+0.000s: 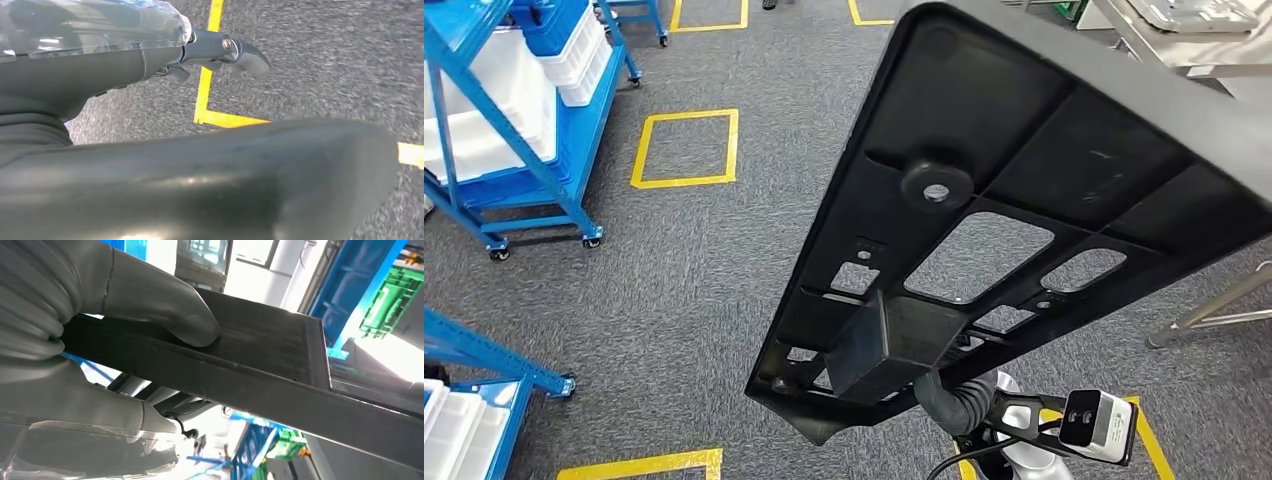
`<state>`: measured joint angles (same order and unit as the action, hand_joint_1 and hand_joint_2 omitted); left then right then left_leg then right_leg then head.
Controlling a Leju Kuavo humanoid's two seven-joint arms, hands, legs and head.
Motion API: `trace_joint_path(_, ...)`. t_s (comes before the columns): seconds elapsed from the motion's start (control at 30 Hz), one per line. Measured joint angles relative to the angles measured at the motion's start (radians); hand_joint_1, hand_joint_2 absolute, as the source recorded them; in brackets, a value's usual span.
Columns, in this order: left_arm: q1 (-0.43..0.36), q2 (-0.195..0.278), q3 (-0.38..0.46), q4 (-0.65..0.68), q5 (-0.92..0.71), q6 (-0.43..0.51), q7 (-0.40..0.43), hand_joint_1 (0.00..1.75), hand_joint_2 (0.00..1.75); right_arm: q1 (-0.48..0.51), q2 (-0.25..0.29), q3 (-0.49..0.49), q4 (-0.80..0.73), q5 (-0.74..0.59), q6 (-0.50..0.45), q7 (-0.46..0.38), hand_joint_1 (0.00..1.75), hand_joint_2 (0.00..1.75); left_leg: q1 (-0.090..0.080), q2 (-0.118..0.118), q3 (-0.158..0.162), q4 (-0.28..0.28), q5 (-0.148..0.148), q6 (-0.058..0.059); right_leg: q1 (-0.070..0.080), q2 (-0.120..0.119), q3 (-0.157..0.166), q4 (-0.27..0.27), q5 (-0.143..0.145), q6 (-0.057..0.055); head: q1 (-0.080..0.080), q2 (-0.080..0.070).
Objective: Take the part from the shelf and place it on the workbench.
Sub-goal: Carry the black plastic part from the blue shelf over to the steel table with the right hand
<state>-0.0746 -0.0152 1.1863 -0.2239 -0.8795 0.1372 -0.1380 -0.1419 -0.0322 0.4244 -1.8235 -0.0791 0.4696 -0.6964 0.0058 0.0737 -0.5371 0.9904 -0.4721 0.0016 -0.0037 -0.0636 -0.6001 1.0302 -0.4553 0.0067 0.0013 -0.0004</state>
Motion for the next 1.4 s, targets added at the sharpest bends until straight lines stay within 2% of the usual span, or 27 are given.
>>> trace_joint_path(0.03, 0.000, 0.000, 0.000, 0.000, -0.002, -0.001, 0.000, 0.00, 0.00, 0.002, -0.001, 0.000, 0.000, 0.003, 0.000, 0.000, 1.75, 1.75, -0.002, 0.008, 0.002, 0.001, -0.003, -0.006, 0.005, -0.007, 0.008, -0.018, 0.001, -0.006, 0.000, 0.000)
trace_joint_path(0.1, -0.001, -0.001, 0.000, 0.000, -0.007, -0.005, 0.001, 0.00, 0.00, 0.008, -0.004, -0.001, -0.001, 0.008, -0.002, -0.001, 1.75, 1.75, -0.001, 0.025, 0.006, -0.001, -0.007, -0.017, 0.008, 0.015, 0.008, -0.024, 0.003, -0.017, 0.000, 0.000)
trace_joint_path(0.17, -0.002, -0.003, 0.000, 0.000, -0.015, -0.008, 0.005, 0.00, 0.00, 0.014, -0.007, -0.001, -0.002, 0.010, -0.002, -0.001, 1.75, 1.75, 0.003, 0.009, 0.002, 0.023, -0.030, -0.027, 0.003, 0.034, 0.013, -0.034, 0.008, -0.030, 0.000, 0.000)
trace_joint_path(0.2, -0.002, -0.004, 0.000, 0.000, -0.019, -0.009, 0.007, 0.00, 0.00, 0.016, -0.008, -0.001, -0.003, 0.011, -0.003, -0.001, 1.75, 1.75, 0.006, -0.013, -0.015, 0.066, -0.057, -0.030, 0.000, 0.044, 0.017, -0.038, 0.011, -0.036, 0.000, 0.000)
trace_joint_path(0.27, 0.001, -0.005, -0.001, 0.000, -0.022, -0.009, 0.009, 0.00, 0.00, 0.019, -0.010, -0.001, -0.003, 0.011, -0.003, -0.002, 1.75, 1.75, 0.008, -0.055, -0.076, 0.204, -0.124, -0.034, 0.001, 0.065, 0.018, -0.039, 0.011, -0.042, 0.000, 0.000)
trace_joint_path(0.3, 0.002, -0.005, -0.001, 0.000, -0.022, -0.009, 0.010, 0.00, 0.00, 0.022, -0.011, -0.001, -0.003, 0.011, -0.003, -0.002, 1.75, 1.75, 0.008, -0.063, -0.109, 0.267, -0.145, -0.035, 0.002, 0.077, 0.018, -0.038, 0.011, -0.042, 0.000, 0.000)
trace_joint_path(0.33, 0.004, -0.006, -0.001, 0.000, -0.022, -0.009, 0.010, 0.00, 0.00, 0.025, -0.012, -0.001, -0.003, 0.011, -0.003, -0.001, 1.75, 1.75, 0.008, -0.065, -0.127, 0.297, -0.146, -0.036, 0.003, 0.091, 0.018, -0.036, 0.011, -0.042, 0.000, 0.000)
trace_joint_path(0.37, 0.004, -0.006, -0.001, 0.000, -0.022, -0.009, 0.011, 0.00, 0.00, 0.027, -0.013, -0.001, -0.003, 0.011, -0.003, -0.001, 1.75, 1.75, 0.008, -0.067, -0.127, 0.288, -0.127, -0.035, 0.003, 0.104, 0.019, -0.034, 0.010, -0.042, 0.000, 0.000)
trace_joint_path(0.4, 0.004, -0.006, -0.001, 0.000, -0.022, -0.009, 0.012, 0.00, 0.00, 0.028, -0.013, -0.001, -0.003, 0.011, -0.003, -0.001, 1.75, 1.75, 0.008, -0.070, -0.107, 0.236, -0.090, -0.033, 0.003, 0.116, 0.020, -0.032, 0.009, -0.041, 0.000, 0.000)
trace_joint_path(0.47, 0.004, -0.006, -0.001, 0.000, -0.022, -0.010, 0.013, 0.00, 0.00, 0.028, -0.014, -0.001, -0.003, 0.011, -0.002, -0.001, 1.75, 1.75, 0.011, -0.104, -0.044, 0.090, -0.021, -0.028, 0.003, 0.138, 0.020, -0.026, 0.006, -0.034, 0.000, 0.000)
trace_joint_path(0.53, 0.003, -0.006, -0.001, 0.000, -0.022, -0.012, 0.015, 0.00, 0.00, 0.028, -0.015, -0.001, -0.003, 0.010, 0.000, -0.001, 1.75, 1.75, 0.010, -0.132, -0.012, 0.015, 0.001, -0.021, 0.003, 0.157, 0.014, -0.022, 0.006, -0.024, 0.000, 0.000)
trace_joint_path(0.6, 0.001, -0.008, -0.001, 0.000, -0.022, -0.014, 0.019, 0.00, 0.00, 0.028, -0.017, -0.001, -0.003, 0.009, 0.001, -0.001, 1.75, 1.75, 0.008, -0.122, -0.011, 0.010, 0.002, -0.010, 0.000, 0.173, 0.008, -0.023, 0.010, -0.010, 0.000, 0.000)
trace_joint_path(0.63, 0.000, -0.010, -0.001, 0.000, -0.023, -0.015, 0.020, 0.00, 0.00, 0.029, -0.019, -0.002, -0.003, 0.009, 0.001, -0.001, 1.75, 1.75, 0.008, -0.113, -0.009, 0.007, 0.005, -0.003, 0.000, 0.168, 0.005, -0.020, 0.008, -0.005, 0.000, 0.000)
trace_joint_path(0.7, 0.000, -0.015, -0.001, 0.000, -0.025, -0.016, 0.021, 0.00, 0.00, 0.028, -0.025, -0.003, -0.003, 0.010, -0.002, -0.001, 1.75, 1.75, 0.010, -0.093, -0.007, -0.002, 0.011, 0.011, 0.000, 0.128, -0.020, 0.032, -0.027, 0.004, 0.000, 0.000)
trace_joint_path(0.77, 0.003, -0.020, -0.001, 0.000, -0.027, -0.014, 0.022, 0.00, 0.00, 0.030, -0.031, -0.003, -0.003, 0.010, -0.003, -0.001, 1.75, 1.75, 0.006, -0.072, -0.008, -0.004, 0.012, 0.018, -0.002, 0.084, -0.079, 0.157, -0.093, 0.011, 0.000, 0.000)
trace_joint_path(0.8, 0.006, -0.022, -0.001, 0.000, -0.026, -0.013, 0.023, 0.00, 0.00, 0.032, -0.034, -0.003, -0.003, 0.009, -0.004, -0.001, 1.75, 1.75, 0.005, -0.061, -0.009, -0.003, 0.011, 0.019, -0.003, 0.078, -0.111, 0.222, -0.118, 0.015, 0.000, 0.000)
trace_joint_path(0.83, 0.008, -0.024, -0.001, 0.000, -0.023, -0.012, 0.023, 0.00, 0.00, 0.035, -0.038, -0.003, -0.003, 0.009, -0.004, -0.001, 1.75, 1.75, 0.004, -0.049, -0.009, -0.003, 0.010, 0.019, -0.005, 0.075, -0.130, 0.260, -0.126, 0.017, 0.000, 0.000)
trace_joint_path(0.87, 0.008, -0.026, -0.001, 0.000, -0.018, -0.011, 0.021, 0.00, 0.00, 0.038, -0.042, -0.003, -0.003, 0.009, -0.004, -0.001, 1.75, 1.75, 0.004, -0.038, -0.009, -0.002, 0.009, 0.019, -0.007, 0.072, -0.130, 0.261, -0.116, 0.018, 0.000, 0.000)
trace_joint_path(0.9, 0.007, -0.028, -0.001, 0.000, -0.012, -0.011, 0.018, 0.00, 0.00, 0.039, -0.044, -0.003, -0.003, 0.009, -0.004, -0.001, 1.75, 1.75, 0.004, -0.029, -0.008, -0.002, 0.008, 0.017, -0.007, 0.067, -0.108, 0.218, -0.088, 0.018, 0.000, 0.000)
trace_joint_path(0.97, 0.005, -0.033, 0.001, 0.000, -0.004, -0.012, 0.011, 0.00, 0.00, 0.039, -0.047, -0.003, -0.003, 0.008, -0.004, -0.001, 1.75, 1.75, 0.002, -0.013, -0.003, -0.001, 0.003, 0.011, -0.004, 0.036, -0.029, 0.072, -0.027, 0.013, 0.000, 0.000)
trace_joint_path(1.03, 0.004, -0.036, 0.004, 0.000, -0.002, -0.014, 0.004, 0.00, 0.00, 0.035, -0.047, -0.003, -0.003, 0.007, -0.003, -0.001, 1.75, 1.75, -0.001, 0.000, 0.002, 0.000, -0.002, 0.001, 0.003, 0.013, 0.017, -0.016, -0.003, 0.002, 0.000, 0.000)
trace_joint_path(1.13, 0.000, -0.039, 0.008, 0.000, -0.002, -0.017, -0.005, 0.00, 0.00, 0.030, -0.047, -0.003, -0.004, 0.007, -0.005, -0.001, 1.75, 1.75, -0.001, 0.018, 0.009, -0.002, -0.007, -0.016, 0.006, 0.033, 0.020, -0.031, 0.001, -0.015, 0.000, 0.000)
trace_joint_path(1.2, -0.003, -0.041, 0.008, 0.000, -0.008, -0.016, -0.005, 0.00, 0.00, 0.027, -0.047, -0.003, -0.008, 0.008, -0.011, -0.001, 1.75, 1.75, 0.003, -0.008, -0.004, 0.038, -0.038, -0.026, 0.000, 0.050, 0.026, -0.042, 0.007, -0.028, 0.000, 0.000)
trace_joint_path(1.27, -0.002, -0.043, 0.008, 0.000, -0.016, -0.013, -0.001, 0.00, 0.00, 0.027, -0.047, -0.003, -0.010, 0.009, -0.018, -0.002, 1.75, 1.75, 0.006, -0.049, -0.059, 0.161, -0.104, -0.031, -0.001, 0.068, 0.028, -0.046, 0.010, -0.036, 0.000, 0.000)
trace_joint_path(1.33, 0.002, -0.044, 0.008, 0.000, -0.021, -0.010, 0.007, 0.00, 0.00, 0.031, -0.047, -0.003, -0.011, 0.010, -0.021, -0.002, 1.75, 1.75, 0.006, -0.064, -0.121, 0.283, -0.146, -0.034, 0.001, 0.090, 0.025, -0.043, 0.010, -0.038, 0.000, 0.000)
trace_joint_path(1.37, 0.003, -0.044, 0.008, 0.000, -0.023, -0.009, 0.010, 0.00, 0.00, 0.033, -0.047, -0.003, -0.011, 0.010, -0.022, -0.002, 1.75, 1.75, 0.006, -0.065, -0.131, 0.298, -0.138, -0.034, 0.001, 0.102, 0.025, -0.040, 0.010, -0.038, 0.000, 0.000)
trace_joint_path(1.4, 0.004, -0.044, 0.008, 0.000, -0.025, -0.009, 0.013, 0.00, 0.00, 0.035, -0.047, -0.003, -0.012, 0.011, -0.023, -0.001, 1.75, 1.75, 0.006, -0.067, -0.120, 0.268, -0.109, -0.033, 0.001, 0.115, 0.025, -0.038, 0.009, -0.037, 0.000, 0.000)
